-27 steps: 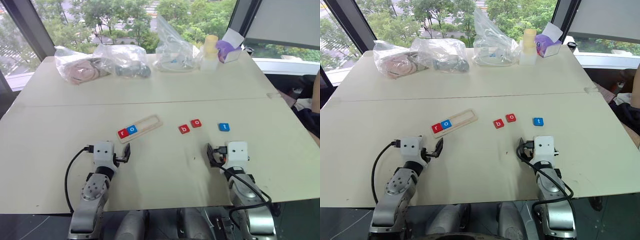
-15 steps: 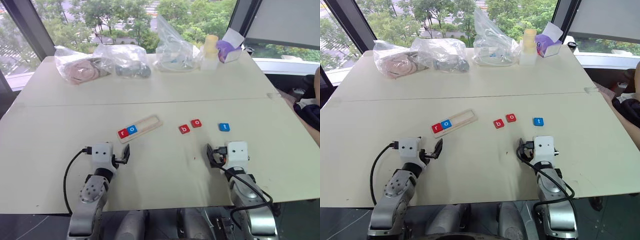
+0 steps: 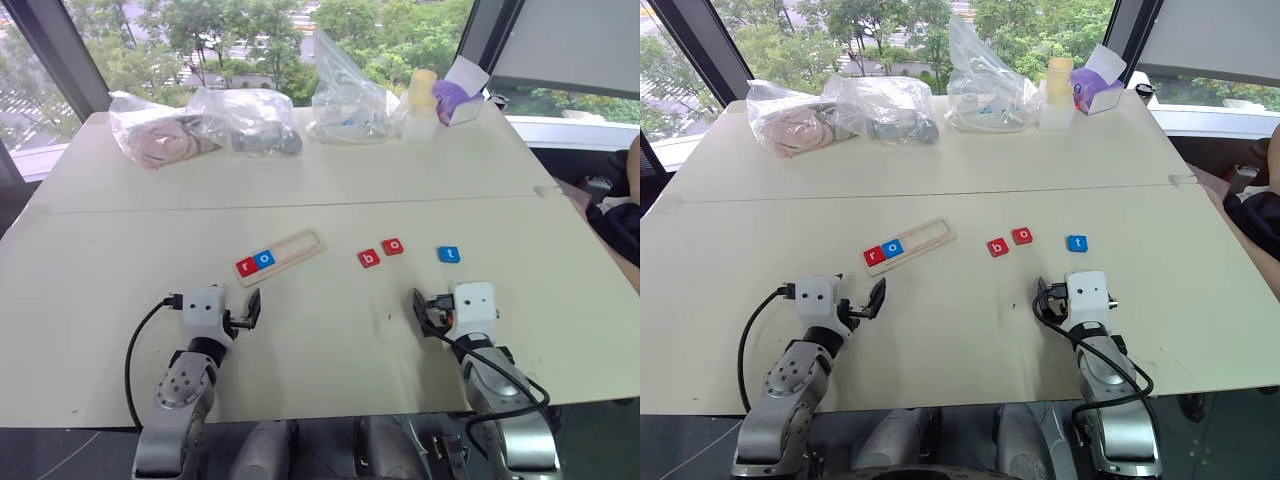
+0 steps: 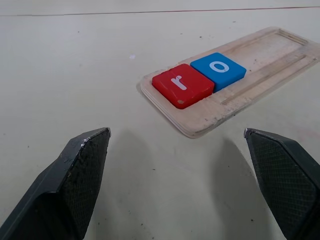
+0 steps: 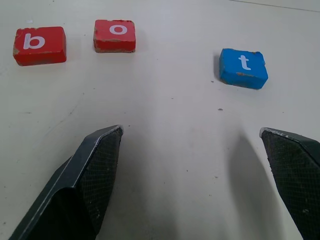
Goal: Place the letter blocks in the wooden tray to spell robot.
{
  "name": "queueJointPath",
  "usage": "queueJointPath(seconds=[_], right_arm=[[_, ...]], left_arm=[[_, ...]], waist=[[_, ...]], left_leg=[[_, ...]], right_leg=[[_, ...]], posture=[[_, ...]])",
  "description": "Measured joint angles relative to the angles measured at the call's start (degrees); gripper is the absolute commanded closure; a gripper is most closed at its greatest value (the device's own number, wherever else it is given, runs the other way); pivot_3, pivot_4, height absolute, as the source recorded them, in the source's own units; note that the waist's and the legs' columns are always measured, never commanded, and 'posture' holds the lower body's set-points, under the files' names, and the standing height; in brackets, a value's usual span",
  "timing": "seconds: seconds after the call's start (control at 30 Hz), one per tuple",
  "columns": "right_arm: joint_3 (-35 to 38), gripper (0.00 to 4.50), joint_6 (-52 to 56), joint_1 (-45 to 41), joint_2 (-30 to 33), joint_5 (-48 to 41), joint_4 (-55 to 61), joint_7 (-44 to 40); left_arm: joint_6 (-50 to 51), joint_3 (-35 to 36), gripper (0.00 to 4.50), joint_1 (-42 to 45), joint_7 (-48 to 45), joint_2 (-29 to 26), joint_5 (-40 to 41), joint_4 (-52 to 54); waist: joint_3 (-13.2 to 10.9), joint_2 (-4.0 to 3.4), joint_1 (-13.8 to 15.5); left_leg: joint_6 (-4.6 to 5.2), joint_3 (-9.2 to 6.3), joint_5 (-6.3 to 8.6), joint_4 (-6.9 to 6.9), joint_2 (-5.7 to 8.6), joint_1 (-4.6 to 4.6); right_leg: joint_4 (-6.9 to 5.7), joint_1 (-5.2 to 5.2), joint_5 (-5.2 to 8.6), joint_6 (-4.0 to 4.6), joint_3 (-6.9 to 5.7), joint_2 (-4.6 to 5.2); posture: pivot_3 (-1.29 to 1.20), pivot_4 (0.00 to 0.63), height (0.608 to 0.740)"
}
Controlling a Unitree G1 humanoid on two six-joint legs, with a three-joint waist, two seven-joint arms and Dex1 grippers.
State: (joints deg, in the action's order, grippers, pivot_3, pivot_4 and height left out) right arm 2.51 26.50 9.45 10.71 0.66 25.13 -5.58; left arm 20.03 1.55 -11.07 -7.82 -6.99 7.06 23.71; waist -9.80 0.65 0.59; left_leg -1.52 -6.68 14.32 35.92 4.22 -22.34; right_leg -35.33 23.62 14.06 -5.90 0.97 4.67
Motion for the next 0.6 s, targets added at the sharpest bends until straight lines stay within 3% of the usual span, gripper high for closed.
queueJointPath(seconds=[0.13, 0.3, 0.43, 0.53, 0.6], right_arm=[[-0.51, 0.03, -0.66, -0.2, 2.58, 0.32, 0.0, -2.21], [-3.76, 0.03, -1.41, -2.88, 11.96, -2.73, 1.04, -14.24], [-2.5, 0.03, 2.95, -9.23, 20.31, -11.15, 4.63, -25.95], [-1.27, 0.03, 4.35, -13.22, 25.55, -14.84, 4.79, -32.12], [-1.39, 0.03, 4.39, -14.69, 27.23, -15.7, 4.74, -34.67]], left_arm=[[0.88, 0.11, 0.0, -0.02, -1.78, -1.87, 1.12, 0.5], [1.22, 1.9, 0.0, 1.21, -7.01, -7.16, 4.5, 1.54], [3.54, 5.16, 0.0, 7.82, -20.85, -19.02, 12.48, 0.21], [3.52, 6.46, 0.0, 14.52, -33.16, -27.87, 16.68, -7.34], [2.09, 6.16, 0.0, 18.92, -39.05, -30.66, 17.17, -14.15]], waist=[[-0.04, -0.01, -0.04], [-0.23, -0.13, -0.05], [-0.41, -0.19, 0.05], [-0.43, -0.24, 0.12], [-0.45, -0.24, 0.1]], left_leg=[[0.0, 0.01, 0.0, 0.0, 0.0, -0.01], [0.01, 0.02, -0.01, 0.04, 0.0, -0.02], [0.02, -0.01, -0.01, 0.12, 0.0, -0.05], [0.06, 0.01, 0.01, 0.09, 0.02, -0.06], [0.1, 0.02, 0.02, 0.04, 0.03, -0.1]], right_leg=[[0.0, 0.02, 0.0, 0.0, 0.0, -0.01], [-0.02, 0.02, -0.01, 0.01, -0.02, -0.02], [-0.03, -0.01, -0.03, 0.05, -0.12, -0.06], [0.04, -0.01, -0.14, 0.24, -0.15, -0.09], [0.09, 0.02, -0.16, 0.25, -0.14, -0.08]], posture=[[0.0, 0.15, 0.74], [0.0, 0.15, 0.74], [0.0, 0.15, 0.74], [0.0, 0.15, 0.74], [0.0, 0.15, 0.74]])
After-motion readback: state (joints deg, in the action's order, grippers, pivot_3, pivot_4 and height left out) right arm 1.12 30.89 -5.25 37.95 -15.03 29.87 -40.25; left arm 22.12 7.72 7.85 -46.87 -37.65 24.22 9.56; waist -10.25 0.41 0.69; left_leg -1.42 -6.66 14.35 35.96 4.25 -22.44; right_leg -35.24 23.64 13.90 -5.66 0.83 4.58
